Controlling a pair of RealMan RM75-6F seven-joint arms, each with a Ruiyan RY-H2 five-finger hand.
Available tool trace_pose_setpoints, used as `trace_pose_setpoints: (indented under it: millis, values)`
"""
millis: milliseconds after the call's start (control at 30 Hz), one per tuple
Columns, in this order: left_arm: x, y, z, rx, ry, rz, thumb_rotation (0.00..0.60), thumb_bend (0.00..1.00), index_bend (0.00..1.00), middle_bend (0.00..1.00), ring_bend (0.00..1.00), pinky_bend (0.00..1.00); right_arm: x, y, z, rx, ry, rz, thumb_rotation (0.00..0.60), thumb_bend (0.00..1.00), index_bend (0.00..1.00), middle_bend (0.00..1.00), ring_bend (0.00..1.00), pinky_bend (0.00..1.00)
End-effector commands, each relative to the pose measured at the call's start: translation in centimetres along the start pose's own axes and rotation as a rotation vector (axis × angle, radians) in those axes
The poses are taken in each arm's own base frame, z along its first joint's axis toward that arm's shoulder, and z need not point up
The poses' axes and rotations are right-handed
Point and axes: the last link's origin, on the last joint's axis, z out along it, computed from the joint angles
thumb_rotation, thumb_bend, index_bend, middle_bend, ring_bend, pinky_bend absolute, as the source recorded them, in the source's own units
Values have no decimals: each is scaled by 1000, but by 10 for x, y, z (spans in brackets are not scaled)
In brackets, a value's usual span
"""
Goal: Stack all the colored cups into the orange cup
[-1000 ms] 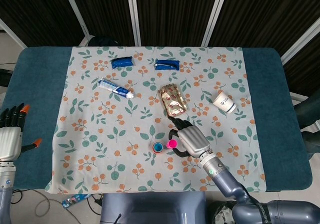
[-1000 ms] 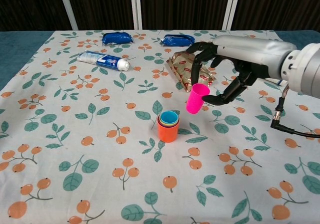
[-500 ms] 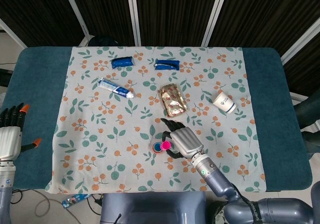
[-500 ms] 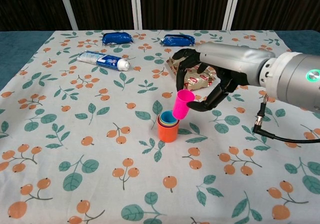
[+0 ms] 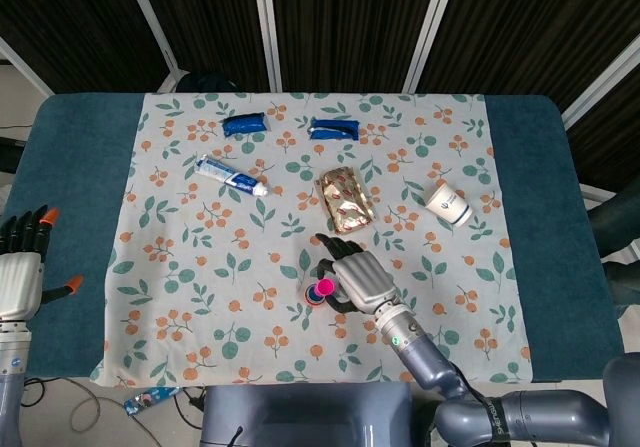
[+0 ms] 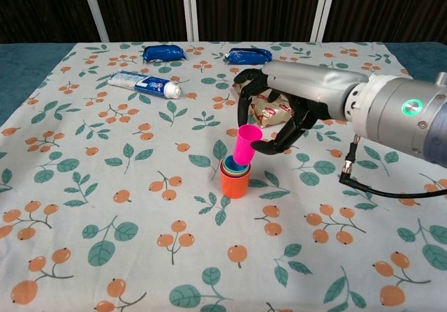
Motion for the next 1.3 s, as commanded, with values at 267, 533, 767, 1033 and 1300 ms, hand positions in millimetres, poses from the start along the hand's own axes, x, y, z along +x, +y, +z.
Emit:
trace_pose_setpoints:
  millis: [267, 533, 767, 1033, 1300]
  values:
    - [0, 0, 0, 1, -1, 1, 600, 76, 53, 22, 0, 9, 2, -5, -1, 10, 6, 2, 600, 449, 542, 42, 114, 188]
    - [0, 0, 0, 4, -1, 3, 600, 77, 53, 22, 0, 10, 1, -8, -2, 17, 2, 5, 600, 449, 543, 42, 113, 188]
    - [1, -1, 0, 6, 2, -1, 600, 77, 53, 22, 0, 9, -2, -9, 0, 15, -8, 4, 600, 448, 543, 42, 113, 188]
    - [1, -1, 0, 5, 1, -1, 600, 76, 53, 21, 0, 9, -6, -7, 1, 6, -18, 0, 600, 449, 549, 42, 114, 188]
    - [0, 0, 0, 2, -1, 1, 600, 77, 53, 21, 0, 9, -11, -6, 1, 8, -43, -11, 600, 448, 326, 37, 98, 165]
